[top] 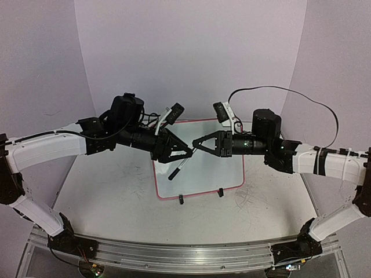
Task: Write a sentence on the whiteboard
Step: Pass from the left arm to the right, then pass from the right arm to the left
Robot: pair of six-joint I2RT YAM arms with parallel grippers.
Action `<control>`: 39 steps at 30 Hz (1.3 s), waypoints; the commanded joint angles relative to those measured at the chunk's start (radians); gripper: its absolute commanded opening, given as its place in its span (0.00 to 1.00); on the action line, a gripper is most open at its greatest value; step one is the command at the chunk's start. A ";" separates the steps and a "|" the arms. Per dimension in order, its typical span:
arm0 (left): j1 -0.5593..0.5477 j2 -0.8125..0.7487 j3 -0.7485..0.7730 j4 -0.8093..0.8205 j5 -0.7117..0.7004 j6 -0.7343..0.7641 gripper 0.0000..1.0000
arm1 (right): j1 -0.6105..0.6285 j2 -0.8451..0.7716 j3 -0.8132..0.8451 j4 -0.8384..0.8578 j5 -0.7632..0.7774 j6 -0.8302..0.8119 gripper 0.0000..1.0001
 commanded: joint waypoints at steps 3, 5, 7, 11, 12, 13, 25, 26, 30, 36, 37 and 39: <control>0.001 -0.101 -0.088 0.073 -0.078 -0.060 0.74 | -0.030 -0.130 -0.067 0.074 0.176 0.046 0.00; 0.001 -0.111 -0.121 0.097 -0.059 -0.089 0.75 | -0.037 -0.157 -0.083 0.080 0.209 0.055 0.00; 0.001 -0.110 -0.147 0.134 -0.031 -0.115 0.74 | -0.040 -0.173 -0.088 0.087 0.221 0.065 0.00; 0.001 -0.097 -0.161 0.195 0.019 -0.143 0.69 | -0.040 -0.191 -0.091 0.105 0.223 0.079 0.00; 0.001 -0.092 -0.158 0.197 0.020 -0.144 0.67 | -0.040 -0.195 -0.091 0.111 0.222 0.082 0.00; 0.001 -0.088 -0.150 0.196 0.019 -0.143 0.65 | -0.040 -0.197 -0.091 0.113 0.223 0.085 0.00; 0.001 -0.033 -0.101 0.197 -0.021 -0.126 0.30 | -0.040 -0.189 -0.104 0.122 0.220 0.135 0.00; 0.001 -0.037 -0.102 0.197 -0.037 -0.123 0.27 | -0.041 -0.188 -0.104 0.122 0.218 0.135 0.00; 0.001 -0.047 -0.100 0.197 -0.074 -0.110 0.28 | -0.040 -0.180 -0.109 0.122 0.203 0.140 0.00; 0.002 -0.049 -0.094 0.193 -0.087 -0.091 0.23 | -0.040 -0.176 -0.110 0.122 0.187 0.146 0.00; 0.001 -0.047 -0.092 0.193 -0.088 -0.090 0.22 | -0.040 -0.174 -0.111 0.122 0.185 0.148 0.00; 0.001 -0.042 -0.086 0.191 -0.083 -0.088 0.23 | -0.041 -0.170 -0.112 0.122 0.183 0.153 0.00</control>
